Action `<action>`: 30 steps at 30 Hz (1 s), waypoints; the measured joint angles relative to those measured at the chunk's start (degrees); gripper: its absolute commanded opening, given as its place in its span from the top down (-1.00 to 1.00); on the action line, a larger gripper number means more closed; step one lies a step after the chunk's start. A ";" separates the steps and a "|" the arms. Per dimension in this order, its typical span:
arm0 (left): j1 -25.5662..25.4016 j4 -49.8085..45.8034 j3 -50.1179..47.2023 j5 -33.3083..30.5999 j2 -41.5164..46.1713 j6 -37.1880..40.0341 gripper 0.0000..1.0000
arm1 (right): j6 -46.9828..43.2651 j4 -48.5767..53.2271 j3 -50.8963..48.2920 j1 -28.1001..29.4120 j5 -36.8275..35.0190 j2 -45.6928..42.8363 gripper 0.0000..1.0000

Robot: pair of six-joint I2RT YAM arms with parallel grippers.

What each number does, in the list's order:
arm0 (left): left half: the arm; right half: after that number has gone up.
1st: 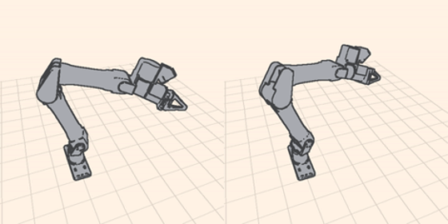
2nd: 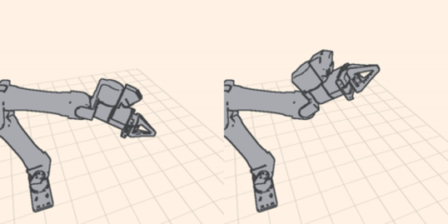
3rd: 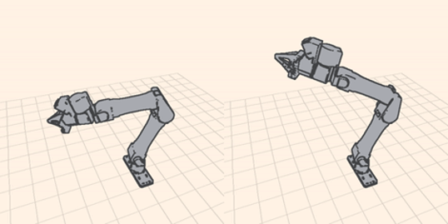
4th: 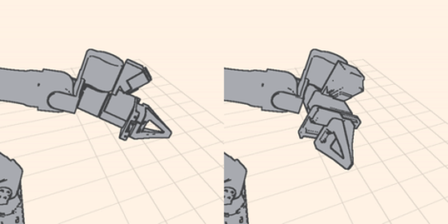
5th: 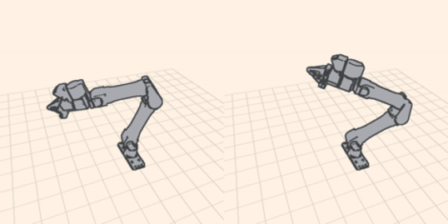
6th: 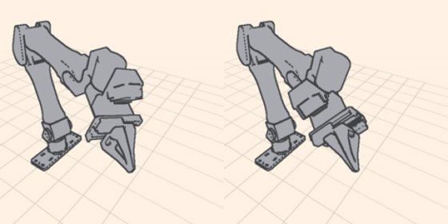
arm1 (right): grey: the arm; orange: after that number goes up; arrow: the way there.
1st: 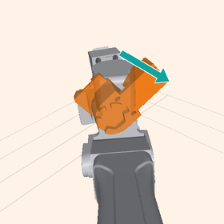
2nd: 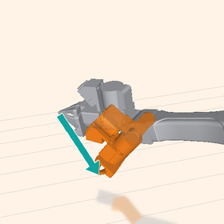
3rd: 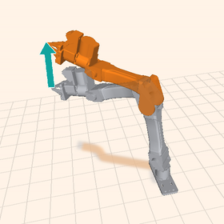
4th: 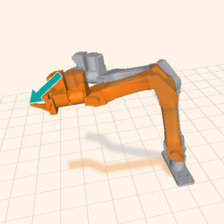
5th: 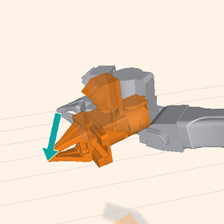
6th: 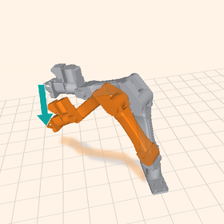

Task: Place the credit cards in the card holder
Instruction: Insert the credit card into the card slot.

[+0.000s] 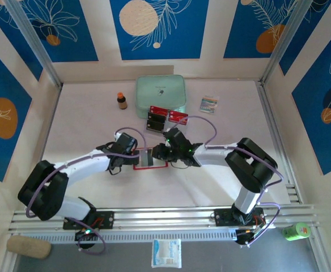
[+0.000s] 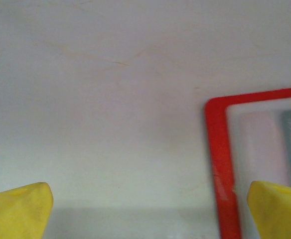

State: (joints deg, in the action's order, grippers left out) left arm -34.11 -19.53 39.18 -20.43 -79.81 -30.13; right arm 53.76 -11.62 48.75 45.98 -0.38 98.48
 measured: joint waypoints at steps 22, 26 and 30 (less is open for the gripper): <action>3.72 -1.55 1.51 1.18 -5.81 0.24 -0.99 | -13.55 21.88 17.11 1.77 -0.33 11.19 0.97; 3.72 -1.55 1.81 1.38 -6.29 0.44 -0.99 | -13.97 22.64 18.93 2.40 -0.48 12.55 1.00; 3.74 -1.53 1.81 1.46 -6.32 0.63 -0.99 | -14.19 23.65 21.16 3.76 -0.61 14.23 1.00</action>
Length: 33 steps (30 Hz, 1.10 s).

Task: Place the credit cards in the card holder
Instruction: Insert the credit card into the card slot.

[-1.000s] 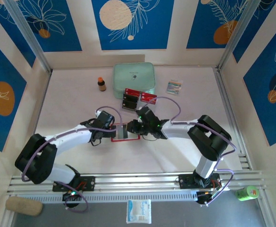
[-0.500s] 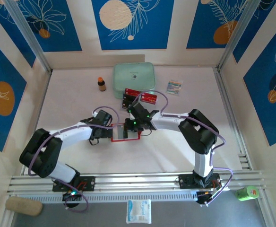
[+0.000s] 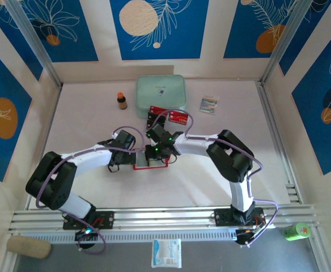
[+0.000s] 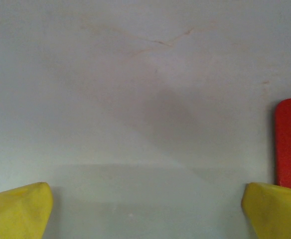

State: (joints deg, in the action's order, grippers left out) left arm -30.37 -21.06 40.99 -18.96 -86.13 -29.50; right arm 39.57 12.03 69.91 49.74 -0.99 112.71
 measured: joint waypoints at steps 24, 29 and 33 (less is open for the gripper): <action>0.00 0.26 0.00 0.26 -0.22 0.00 -1.00 | 0.28 1.22 0.94 -2.38 0.24 -2.97 1.00; 0.00 0.33 0.00 0.26 -0.22 0.00 -1.00 | 0.59 1.03 1.09 -2.08 0.94 -1.33 1.00; 0.11 0.31 0.00 0.50 -0.15 0.00 -1.00 | 0.90 1.18 1.38 -1.79 1.27 -0.37 1.00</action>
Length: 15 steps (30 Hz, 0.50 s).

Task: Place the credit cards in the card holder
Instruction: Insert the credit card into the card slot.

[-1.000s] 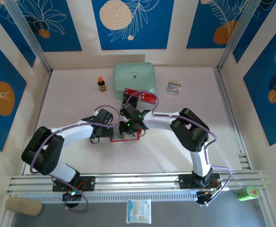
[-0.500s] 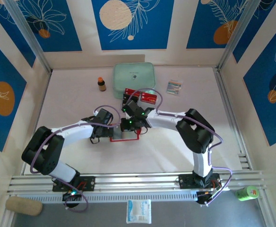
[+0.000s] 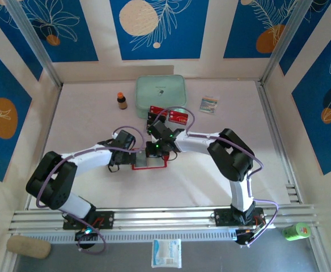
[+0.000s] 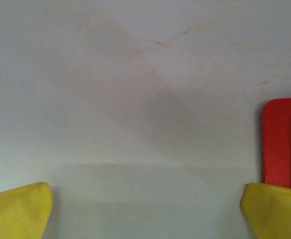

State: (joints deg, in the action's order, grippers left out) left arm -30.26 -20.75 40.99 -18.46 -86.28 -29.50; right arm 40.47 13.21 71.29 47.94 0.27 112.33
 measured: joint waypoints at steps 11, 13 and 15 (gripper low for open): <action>0.20 -1.55 2.64 4.59 8.20 0.00 -0.99 | 1.27 1.66 -9.81 -0.52 -4.20 -17.33 0.53; 0.42 -1.16 4.00 6.54 9.09 0.02 -0.99 | 1.64 1.70 -12.22 -1.16 -5.51 -19.98 0.31; 0.92 0.04 4.92 9.51 9.20 0.13 -0.99 | 2.38 1.88 -14.67 -2.05 -6.71 -21.42 0.09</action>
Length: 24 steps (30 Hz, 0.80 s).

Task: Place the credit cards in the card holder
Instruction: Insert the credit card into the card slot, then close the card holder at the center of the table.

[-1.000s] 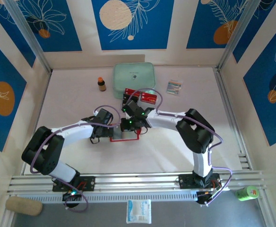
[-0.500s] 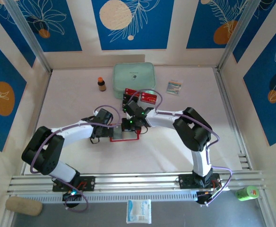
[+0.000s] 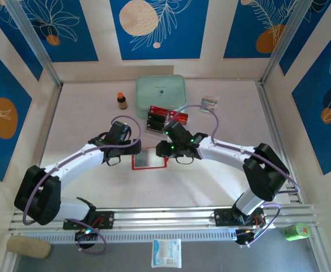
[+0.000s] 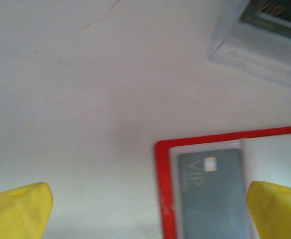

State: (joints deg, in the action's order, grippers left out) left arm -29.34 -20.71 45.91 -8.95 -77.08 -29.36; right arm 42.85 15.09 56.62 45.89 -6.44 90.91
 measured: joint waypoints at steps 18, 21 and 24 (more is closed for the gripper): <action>2.64 15.34 -2.36 17.77 -8.61 -0.13 -0.99 | -1.49 -2.67 -2.64 -3.58 -2.16 7.15 0.71; 2.67 16.39 -3.15 17.99 -8.85 -0.15 -0.99 | -2.05 -3.80 -2.78 -3.78 -2.12 7.15 0.89; 2.71 17.53 -3.85 17.99 -9.16 -0.13 -0.99 | -2.45 -4.39 -3.34 -3.91 -1.99 7.06 0.94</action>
State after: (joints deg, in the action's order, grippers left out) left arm -26.63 -3.18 42.06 9.04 -86.24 -29.50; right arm 40.40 10.70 53.28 41.98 -8.43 97.97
